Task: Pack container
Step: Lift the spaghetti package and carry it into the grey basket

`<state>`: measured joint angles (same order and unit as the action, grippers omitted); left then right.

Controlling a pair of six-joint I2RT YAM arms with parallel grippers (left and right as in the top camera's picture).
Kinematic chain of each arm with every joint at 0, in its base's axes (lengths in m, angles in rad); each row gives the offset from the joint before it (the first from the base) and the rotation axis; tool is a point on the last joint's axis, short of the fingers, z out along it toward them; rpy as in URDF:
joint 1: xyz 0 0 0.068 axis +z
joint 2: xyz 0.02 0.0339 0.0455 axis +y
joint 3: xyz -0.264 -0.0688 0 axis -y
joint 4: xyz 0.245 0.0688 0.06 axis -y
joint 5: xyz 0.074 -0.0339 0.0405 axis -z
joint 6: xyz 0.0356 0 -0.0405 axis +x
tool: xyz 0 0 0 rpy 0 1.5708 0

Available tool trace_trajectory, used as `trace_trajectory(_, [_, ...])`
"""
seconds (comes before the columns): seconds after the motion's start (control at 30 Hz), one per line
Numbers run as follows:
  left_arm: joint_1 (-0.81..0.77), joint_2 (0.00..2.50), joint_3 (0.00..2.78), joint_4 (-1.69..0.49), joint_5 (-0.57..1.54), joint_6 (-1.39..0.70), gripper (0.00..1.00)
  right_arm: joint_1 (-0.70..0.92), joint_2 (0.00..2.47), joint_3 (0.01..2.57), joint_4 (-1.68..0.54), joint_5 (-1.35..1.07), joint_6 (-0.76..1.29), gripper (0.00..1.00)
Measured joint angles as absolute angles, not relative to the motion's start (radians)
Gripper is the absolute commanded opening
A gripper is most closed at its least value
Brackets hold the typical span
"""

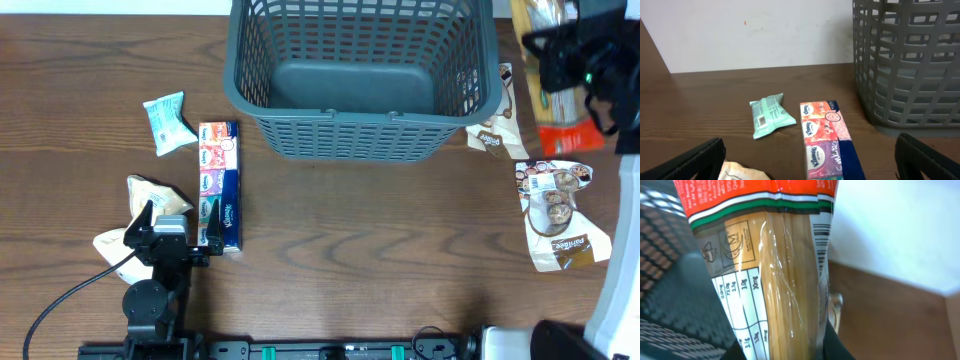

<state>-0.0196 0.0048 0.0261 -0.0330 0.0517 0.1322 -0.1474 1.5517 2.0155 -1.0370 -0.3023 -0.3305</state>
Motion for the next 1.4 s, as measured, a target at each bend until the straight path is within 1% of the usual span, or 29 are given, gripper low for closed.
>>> trace_trajectory(0.17, [-0.020, 0.005, 0.026, -0.033, 0.052, 0.132, 0.99, -0.091, 1.635, 2.153, -1.044, -0.379, -0.382, 0.01])
trace_trajectory(0.3, [-0.020, 0.005, 0.026, -0.033, 0.052, 0.132, 0.99, -0.001, 1.700, 2.218, -1.043, -0.406, -0.427, 0.01])
trace_trajectory(0.57, [-0.020, 0.005, 0.026, -0.033, 0.052, 0.132, 0.99, 0.179, 1.809, 2.232, -1.041, -0.423, -0.544, 0.00])
trace_trajectory(0.7, [-0.020, 0.005, 0.026, -0.033, 0.052, 0.132, 0.99, 0.235, 1.841, 2.232, -1.036, -0.428, -0.588, 0.01])
trace_trajectory(0.93, [-0.020, 0.005, 0.026, -0.033, 0.052, 0.132, 0.99, 0.272, 1.859, 2.233, -1.040, -0.430, -0.619, 0.01])
trace_trajectory(1.07, [-0.020, 0.005, 0.026, -0.033, 0.052, 0.132, 0.99, 0.273, 1.893, 2.251, -1.089, -0.430, -0.629, 0.01])
trace_trajectory(1.23, [-0.020, 0.005, 0.026, -0.033, 0.052, 0.132, 0.99, 0.273, 1.996, 2.257, -1.159, -0.430, -0.656, 0.01])
trace_trajectory(1.4, [-0.020, 0.005, 0.026, -0.033, 0.052, 0.132, 0.99, 0.273, 2.123, 2.257, -1.183, -0.422, -0.670, 0.01])
